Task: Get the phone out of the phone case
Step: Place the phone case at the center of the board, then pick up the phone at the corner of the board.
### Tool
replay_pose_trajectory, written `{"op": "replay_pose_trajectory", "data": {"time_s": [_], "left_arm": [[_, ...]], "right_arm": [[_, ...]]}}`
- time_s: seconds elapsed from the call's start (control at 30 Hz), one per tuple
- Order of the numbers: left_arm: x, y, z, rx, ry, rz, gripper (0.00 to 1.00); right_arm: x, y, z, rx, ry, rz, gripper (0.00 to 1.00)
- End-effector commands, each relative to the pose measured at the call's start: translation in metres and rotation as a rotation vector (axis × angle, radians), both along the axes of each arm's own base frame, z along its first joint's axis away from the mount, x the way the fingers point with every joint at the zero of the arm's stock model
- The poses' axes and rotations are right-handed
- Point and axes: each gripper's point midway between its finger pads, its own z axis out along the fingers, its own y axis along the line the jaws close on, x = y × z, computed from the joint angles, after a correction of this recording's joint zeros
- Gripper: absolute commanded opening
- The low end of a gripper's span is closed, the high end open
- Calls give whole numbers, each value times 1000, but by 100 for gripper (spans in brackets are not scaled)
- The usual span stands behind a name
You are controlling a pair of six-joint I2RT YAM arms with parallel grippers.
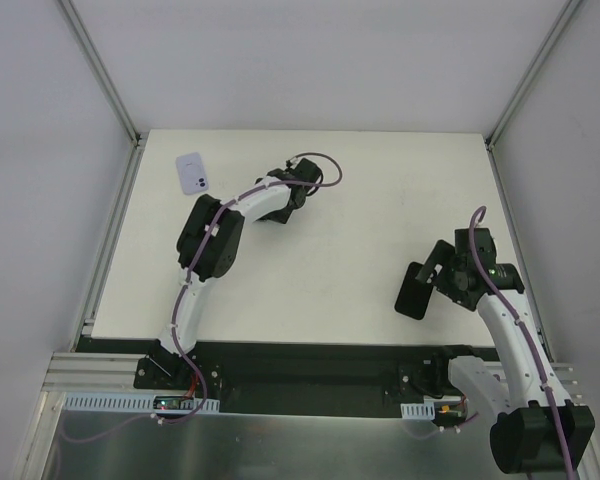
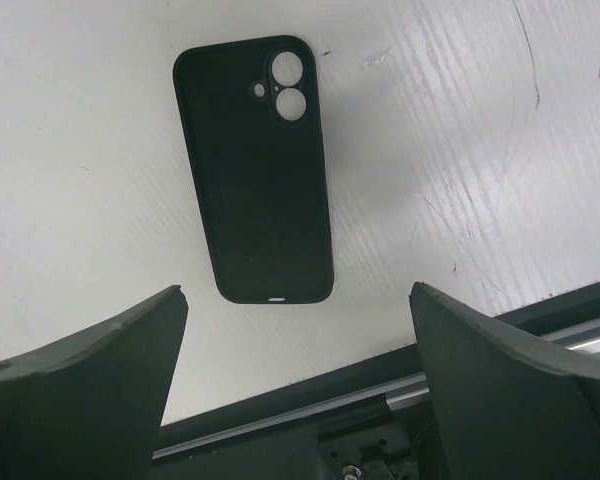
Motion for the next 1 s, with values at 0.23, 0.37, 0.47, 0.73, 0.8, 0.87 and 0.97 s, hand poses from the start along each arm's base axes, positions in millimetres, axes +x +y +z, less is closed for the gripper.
{"op": "replay_pose_trajectory", "data": {"time_s": [0.23,0.37,0.47,0.73,0.8,0.87,0.97], "left_arm": [[9,11,66,-439,-27,139,90],[14,41,73,-625,-19,292,93],[19,79,64,-667,-29,435,94],[37,132,38,-771,-5,619,98],[44,146,37,-752,-28,636,99],[52,152,36,-737,-41,635,99],[61,165,27,-692,-44,638,99]], "right_arm": [[-4,-3,11,-5,-3,-19,96],[-2,0,11,5,7,1,96],[-1,6,10,27,6,30,96],[3,14,3,62,31,61,96],[7,15,4,63,37,65,96],[11,16,2,69,42,68,96],[18,21,0,87,37,84,96]]}}
